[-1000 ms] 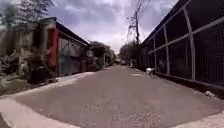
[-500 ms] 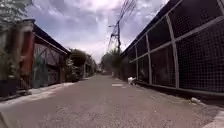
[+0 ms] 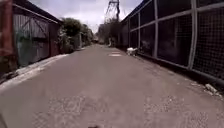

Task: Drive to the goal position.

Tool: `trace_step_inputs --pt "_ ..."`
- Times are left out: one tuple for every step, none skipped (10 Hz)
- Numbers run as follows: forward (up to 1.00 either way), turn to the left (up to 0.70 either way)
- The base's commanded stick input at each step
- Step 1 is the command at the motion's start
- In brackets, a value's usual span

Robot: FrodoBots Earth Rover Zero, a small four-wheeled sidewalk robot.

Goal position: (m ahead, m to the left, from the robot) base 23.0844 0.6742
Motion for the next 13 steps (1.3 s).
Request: trace_step_inputs --pt "0.70 0.00" --pt "0.70 0.00" --pt "0.70 0.00" --pt "0.70 0.00" --pt "0.70 0.00" --pt "0.70 0.00" --pt "0.70 0.00" --pt "0.70 0.00" --pt "0.70 0.00" --pt "0.70 0.00" --pt "0.70 0.00" --pt "0.70 0.00" --pt "0.70 0.00"
